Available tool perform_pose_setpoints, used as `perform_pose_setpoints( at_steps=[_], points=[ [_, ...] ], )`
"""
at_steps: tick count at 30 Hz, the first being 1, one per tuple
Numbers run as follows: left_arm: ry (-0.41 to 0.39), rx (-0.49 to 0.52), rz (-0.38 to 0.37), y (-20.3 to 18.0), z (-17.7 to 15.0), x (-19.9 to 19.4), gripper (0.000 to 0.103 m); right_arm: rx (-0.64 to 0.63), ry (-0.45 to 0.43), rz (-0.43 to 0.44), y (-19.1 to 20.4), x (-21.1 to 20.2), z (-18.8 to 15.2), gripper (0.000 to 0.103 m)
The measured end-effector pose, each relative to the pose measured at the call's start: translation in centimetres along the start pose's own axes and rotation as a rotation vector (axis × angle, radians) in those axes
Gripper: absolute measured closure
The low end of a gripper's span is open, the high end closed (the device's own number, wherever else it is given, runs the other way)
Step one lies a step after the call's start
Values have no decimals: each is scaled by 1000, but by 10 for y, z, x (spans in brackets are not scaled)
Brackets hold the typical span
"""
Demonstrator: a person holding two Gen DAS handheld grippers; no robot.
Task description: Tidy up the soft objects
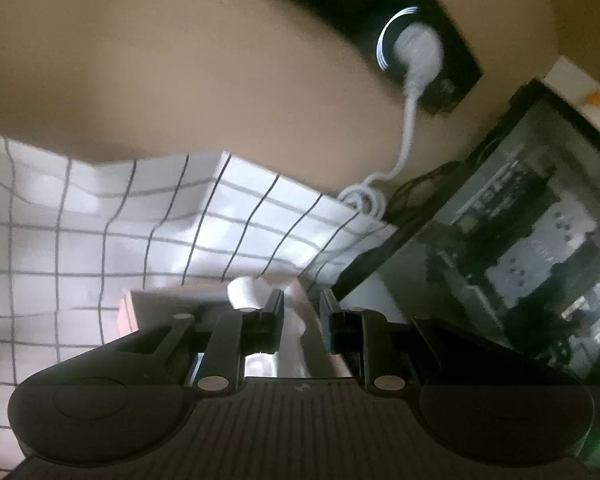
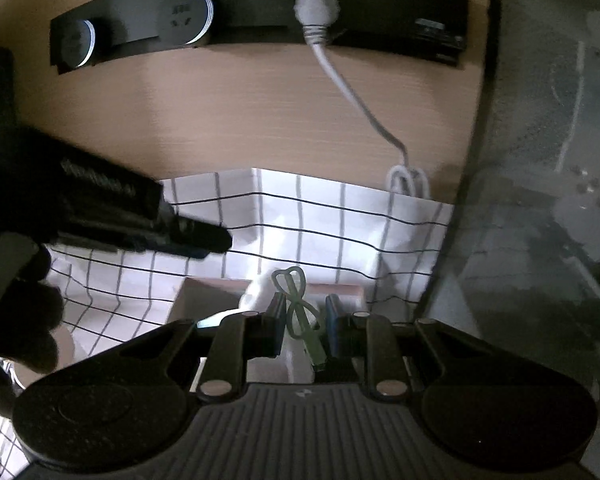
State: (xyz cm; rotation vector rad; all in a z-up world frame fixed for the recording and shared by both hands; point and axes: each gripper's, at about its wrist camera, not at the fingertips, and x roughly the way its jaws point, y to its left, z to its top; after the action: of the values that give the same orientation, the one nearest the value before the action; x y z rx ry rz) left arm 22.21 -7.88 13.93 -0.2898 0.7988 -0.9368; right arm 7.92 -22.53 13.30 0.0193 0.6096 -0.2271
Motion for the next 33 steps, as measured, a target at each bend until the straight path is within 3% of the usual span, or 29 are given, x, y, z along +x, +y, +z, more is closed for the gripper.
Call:
perform_pose_setpoints(
  at_steps=[5, 9, 13, 15, 20, 25, 28, 33],
  points=[
    [-61, 35, -29, -7, -2, -34, 81, -4, 45, 31, 14, 25, -2, 82],
    [-122, 101, 8, -11, -8, -69, 81, -1, 172, 46, 22, 62, -17, 83],
    [-180, 205, 155, -12, -20, -110, 81, -7, 186, 28, 25, 73, -26, 83],
    [-188, 210, 241, -5, -27, -128, 81, -12, 195, 36, 25, 70, -22, 82],
    [-218, 126, 378, 45, -60, -179, 81, 63, 132, 26, 9, 36, -16, 41],
    [-227, -104, 503, 123, -95, -223, 81, 62, 54, 0, 14, -2, -15, 40],
    [-181, -169, 541, 150, -109, -231, 81, 37, 41, 29, 28, -21, -19, 38],
    [-66, -184, 487, 162, -123, -206, 81, -63, 50, 69, 66, -40, -42, 37]
  ],
)
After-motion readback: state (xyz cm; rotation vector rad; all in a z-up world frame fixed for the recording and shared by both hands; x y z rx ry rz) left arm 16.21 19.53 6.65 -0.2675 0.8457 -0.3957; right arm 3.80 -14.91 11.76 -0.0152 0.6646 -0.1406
